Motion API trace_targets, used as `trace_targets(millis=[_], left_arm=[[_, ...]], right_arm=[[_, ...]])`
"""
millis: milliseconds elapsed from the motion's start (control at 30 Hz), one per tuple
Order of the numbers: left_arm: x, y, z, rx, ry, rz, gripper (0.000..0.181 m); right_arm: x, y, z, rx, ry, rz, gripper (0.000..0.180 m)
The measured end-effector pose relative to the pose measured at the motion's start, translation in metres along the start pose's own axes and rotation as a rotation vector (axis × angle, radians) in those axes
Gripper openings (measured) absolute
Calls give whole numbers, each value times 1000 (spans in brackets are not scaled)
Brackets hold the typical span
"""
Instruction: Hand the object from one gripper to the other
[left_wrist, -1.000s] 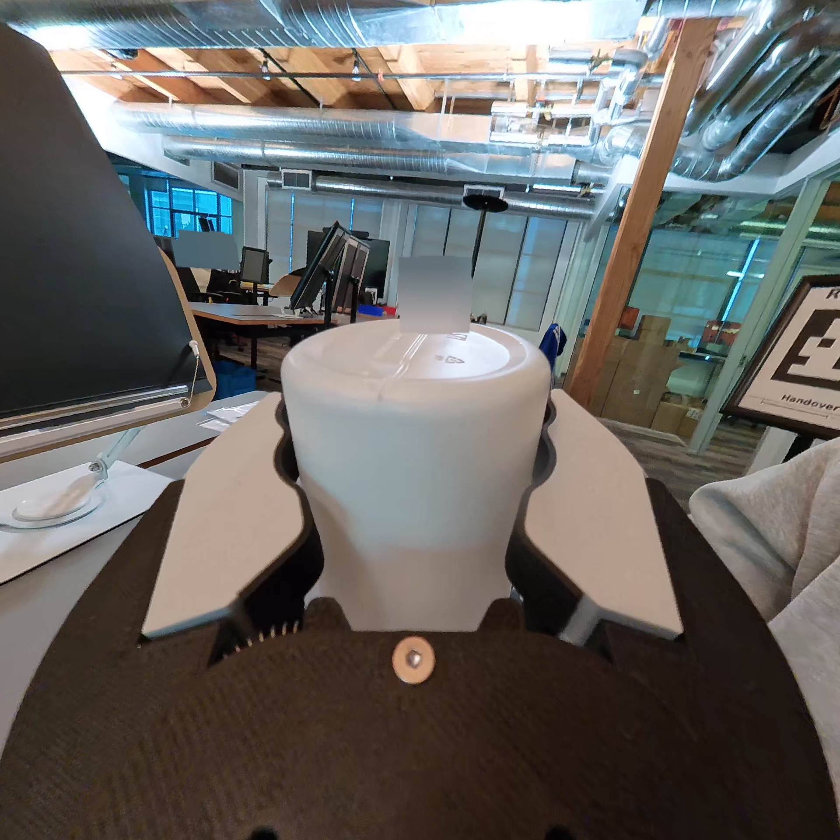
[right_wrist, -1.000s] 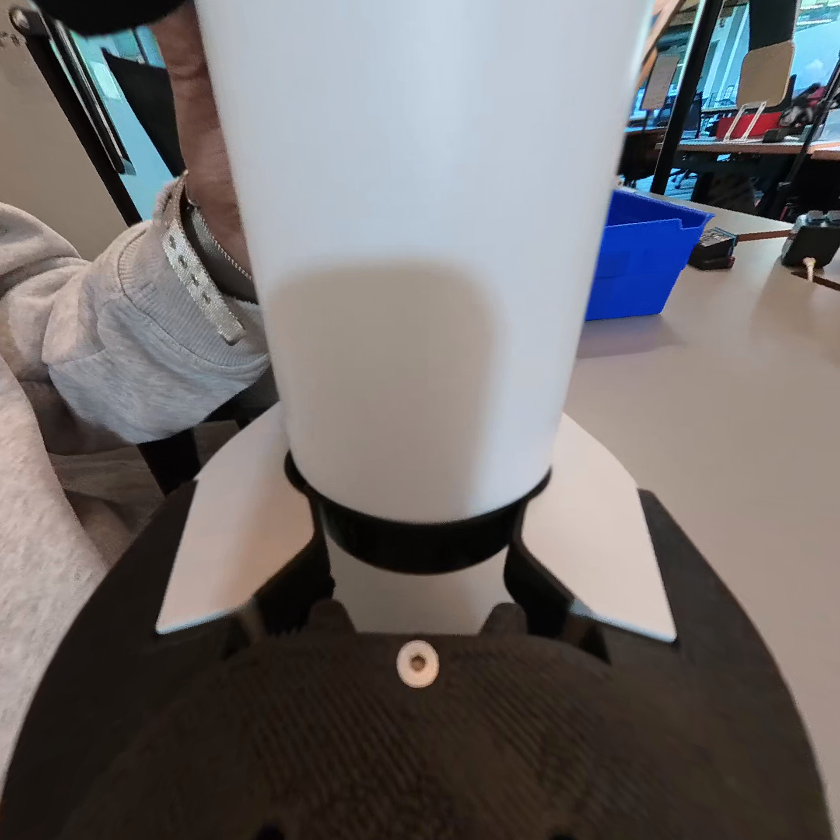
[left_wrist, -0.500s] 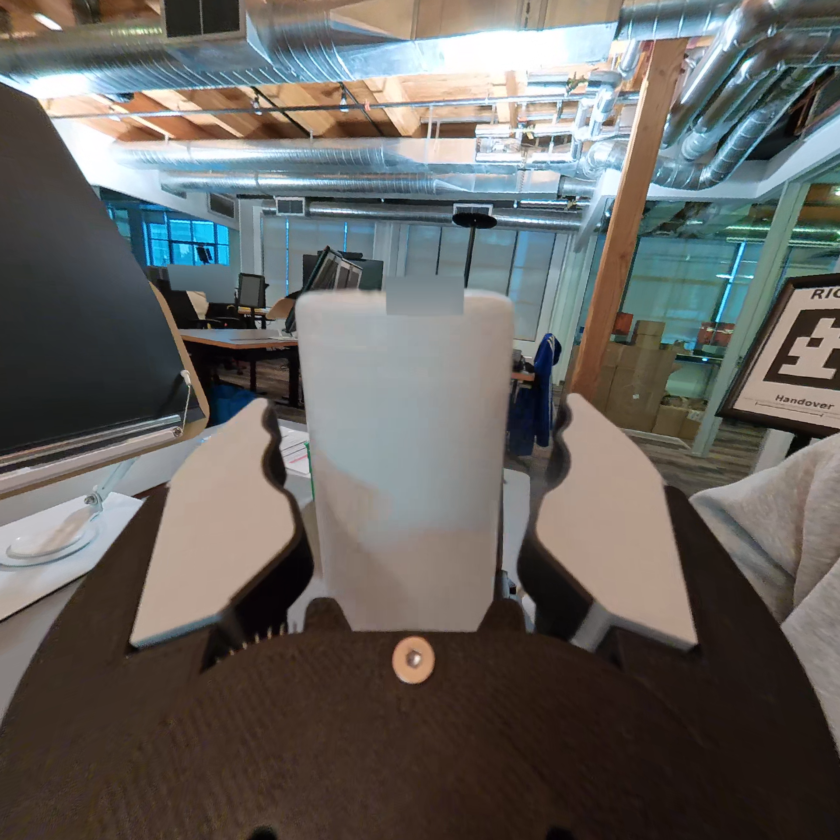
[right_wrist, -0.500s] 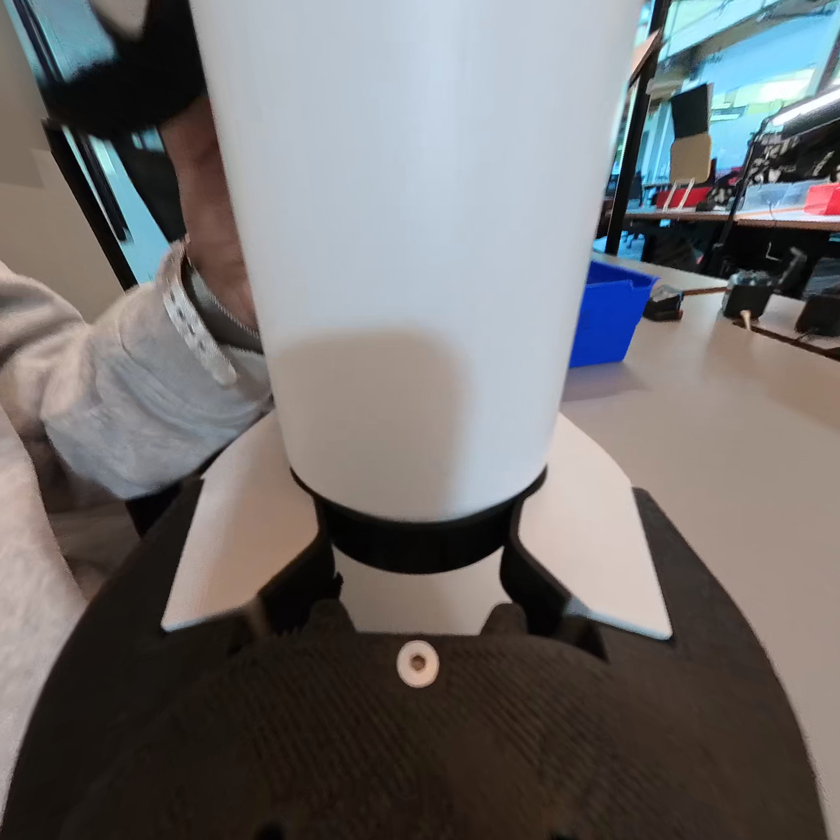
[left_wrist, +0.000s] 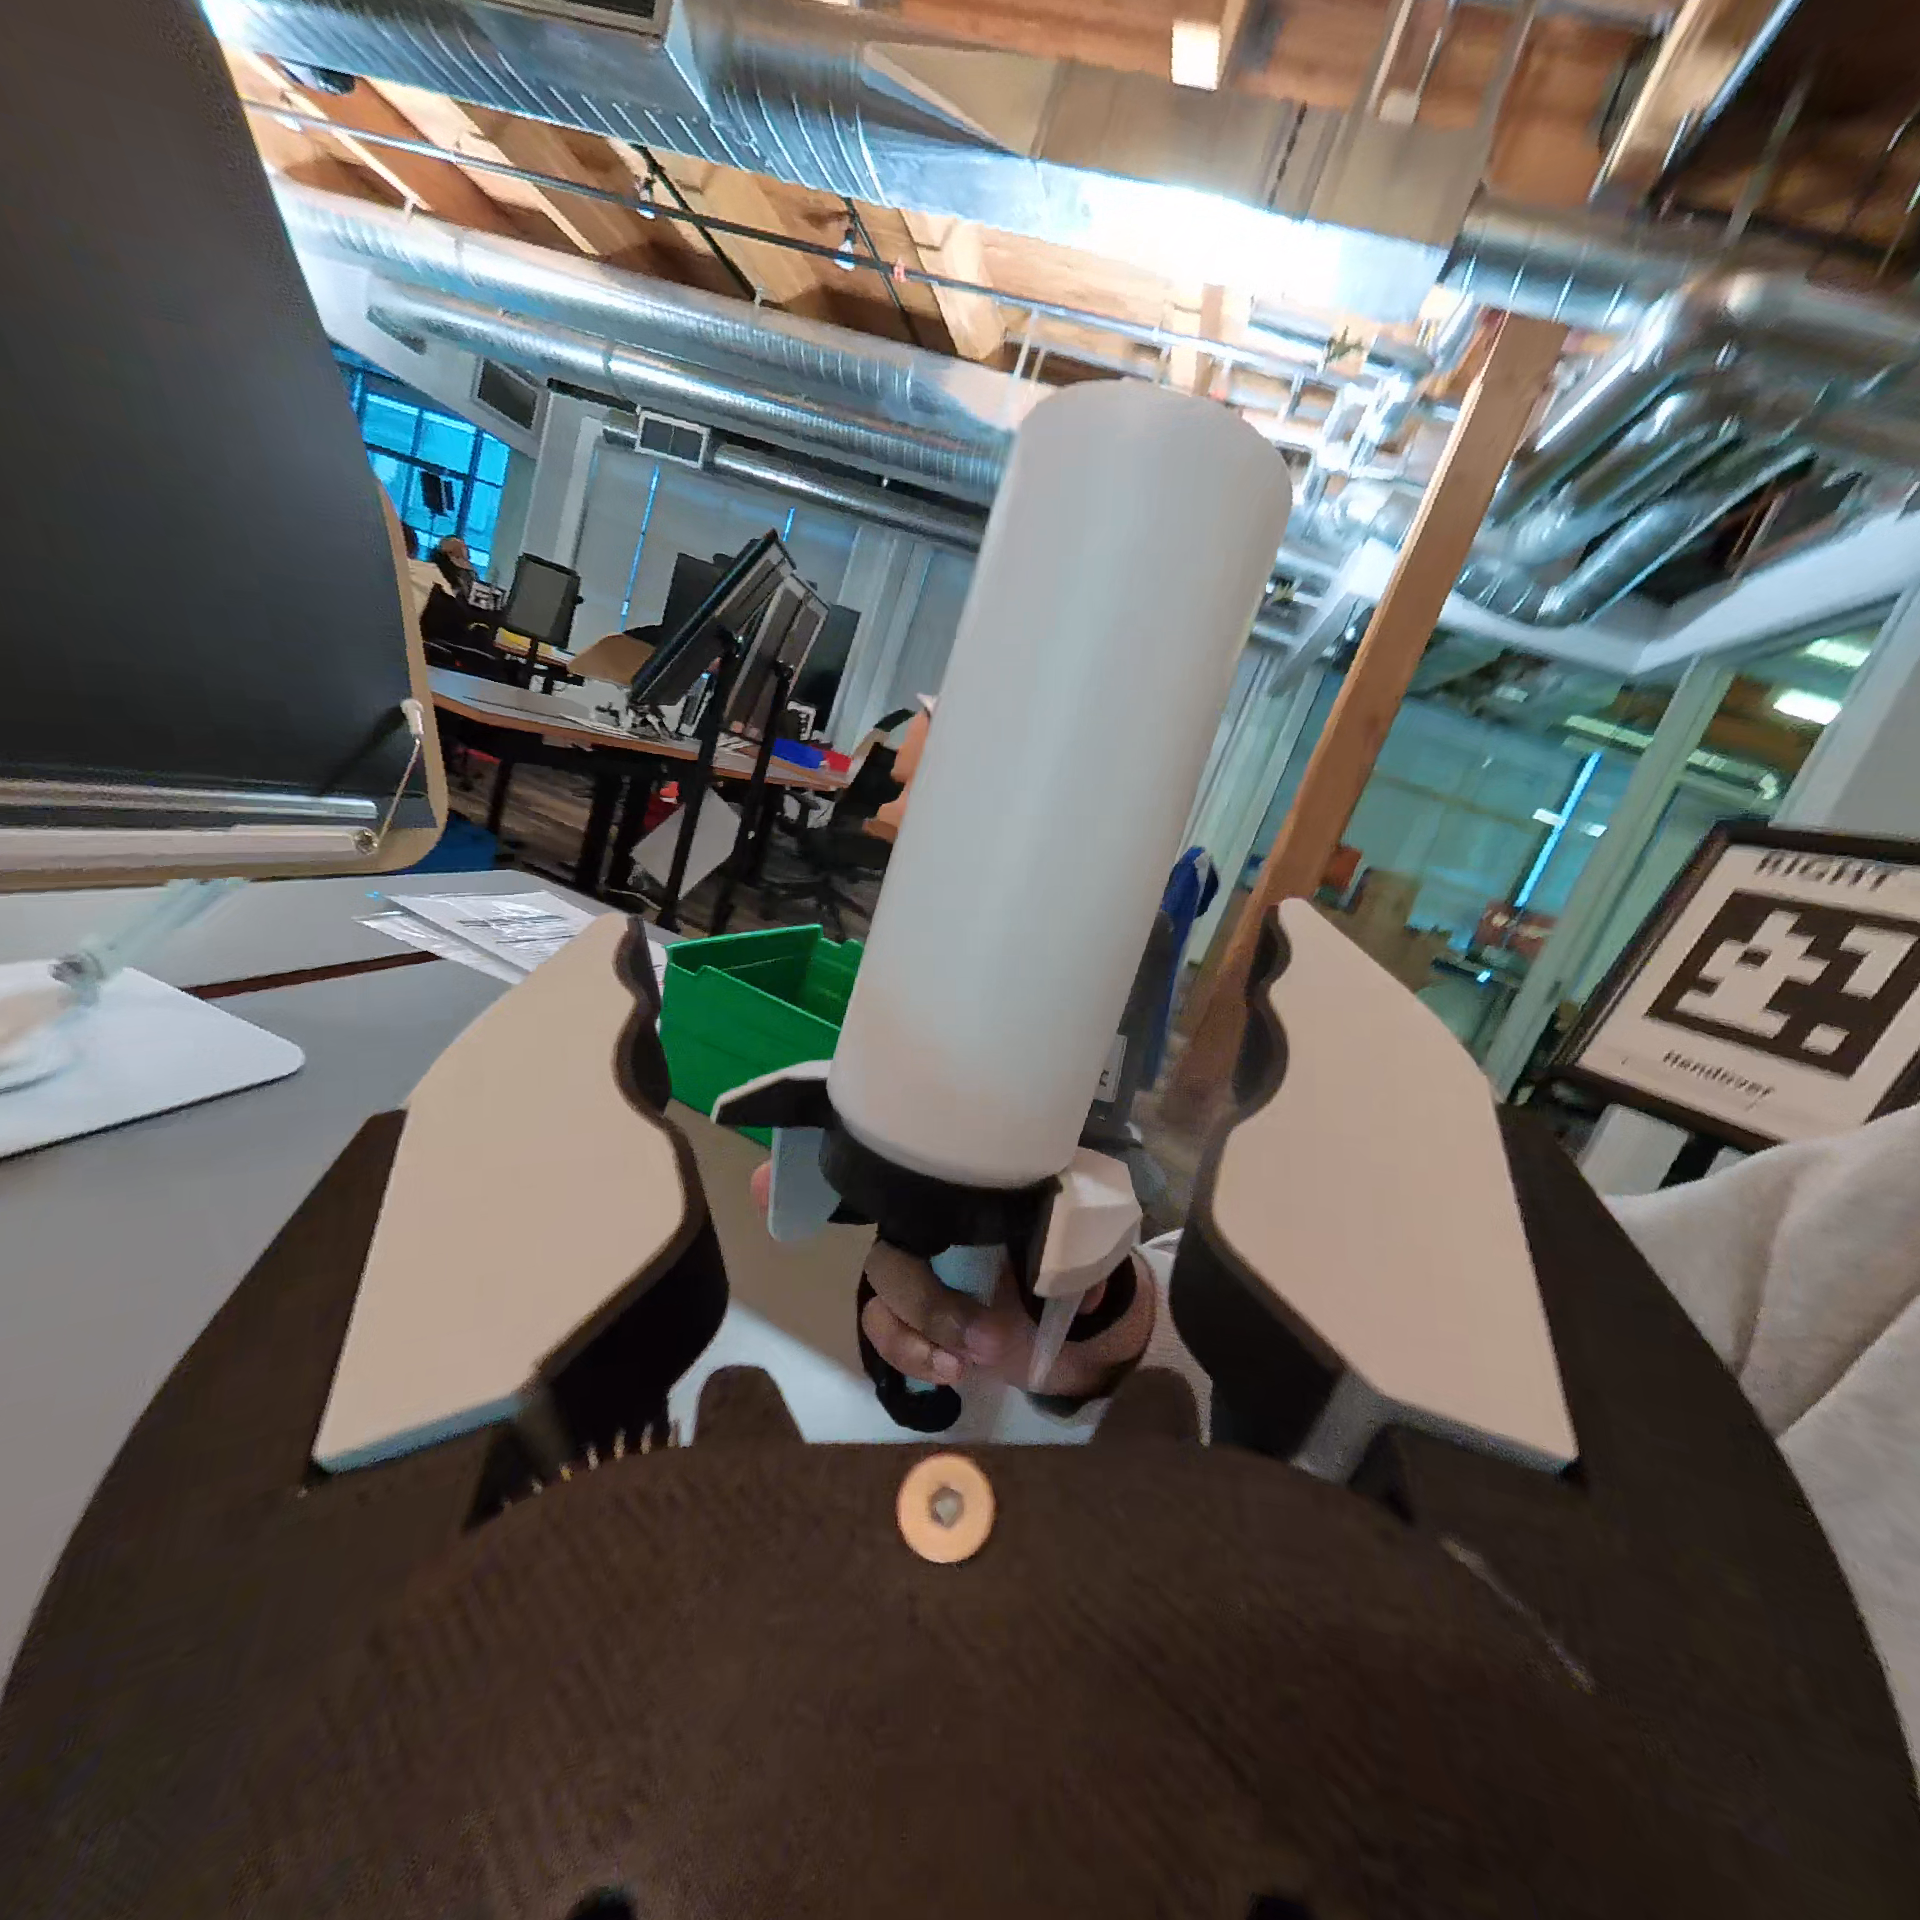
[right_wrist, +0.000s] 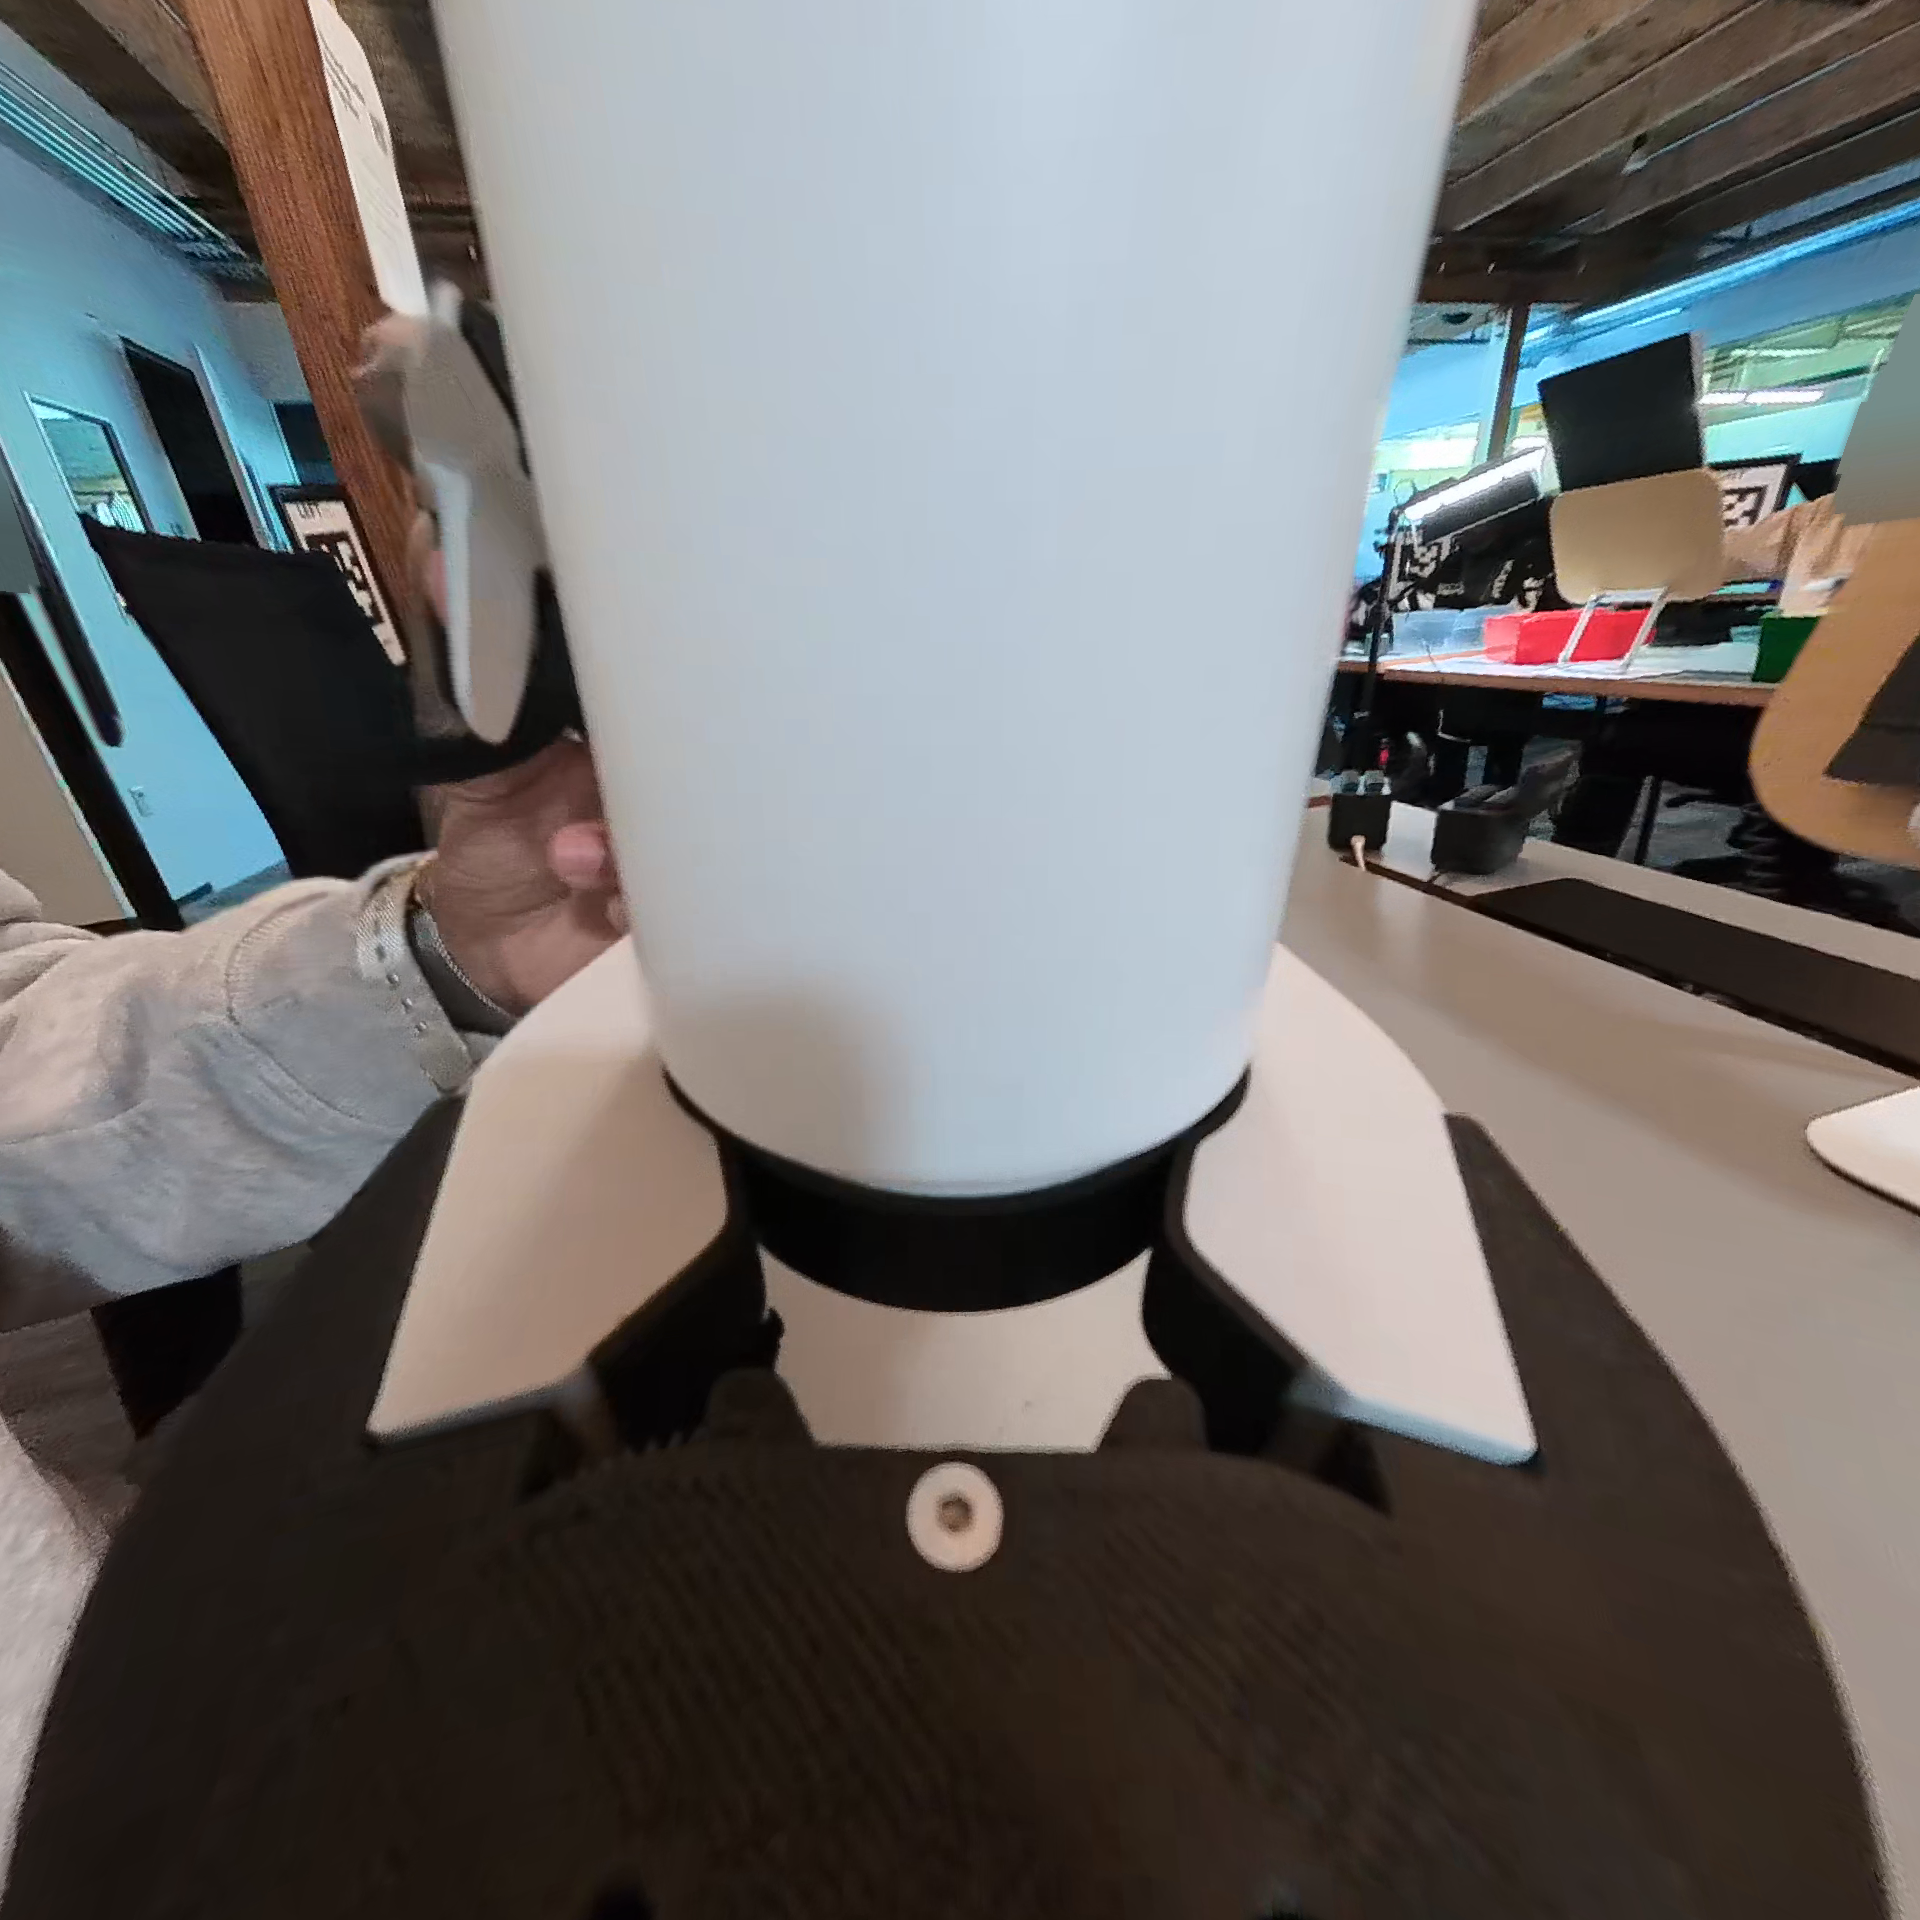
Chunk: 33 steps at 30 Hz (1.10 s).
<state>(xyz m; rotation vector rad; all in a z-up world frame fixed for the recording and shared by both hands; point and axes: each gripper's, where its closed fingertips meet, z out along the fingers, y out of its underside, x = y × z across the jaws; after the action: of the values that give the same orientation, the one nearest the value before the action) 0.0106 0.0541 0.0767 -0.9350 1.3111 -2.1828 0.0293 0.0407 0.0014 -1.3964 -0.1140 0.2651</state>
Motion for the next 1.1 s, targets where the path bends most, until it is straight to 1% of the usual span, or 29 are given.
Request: trace_targets(millis=[100,233,433,567,633,700,800,900,933,1000,1100], left_arm=[[-7,2,-2,21,-4,-42,107],[-15,6,-4,3,-40,-4,107],[-26,3,-11,-47,-140,192,108],[-32,-7,-19,-77,-195,289,110],[-30,-10,-21,-97,-180,272,112],[-28,-7,-22,-143,-142,215,115],[-23,3,-21,-220,-64,85,121],[-26,22,-20,-307,-34,-50,120],[-30,33,-20,-355,-46,-75,121],[-40,49,-20,-420,-99,-47,122],[-43,49,-19,-412,-132,1,123]], right_arm=[[6,-1,-4,-1,11,8,94],[12,11,-6,-78,26,-30,95],[16,30,-11,-275,29,-155,94],[35,41,-24,-443,127,-301,94],[47,45,-33,-537,191,-399,94],[59,46,-43,-636,256,-526,94],[76,44,-58,-813,356,-789,94],[84,41,-67,-958,420,-1025,94],[85,40,-68,-984,430,-1076,94],[83,41,-66,-1012,434,-1119,94],[83,41,-67,-1027,437,-1136,94]])
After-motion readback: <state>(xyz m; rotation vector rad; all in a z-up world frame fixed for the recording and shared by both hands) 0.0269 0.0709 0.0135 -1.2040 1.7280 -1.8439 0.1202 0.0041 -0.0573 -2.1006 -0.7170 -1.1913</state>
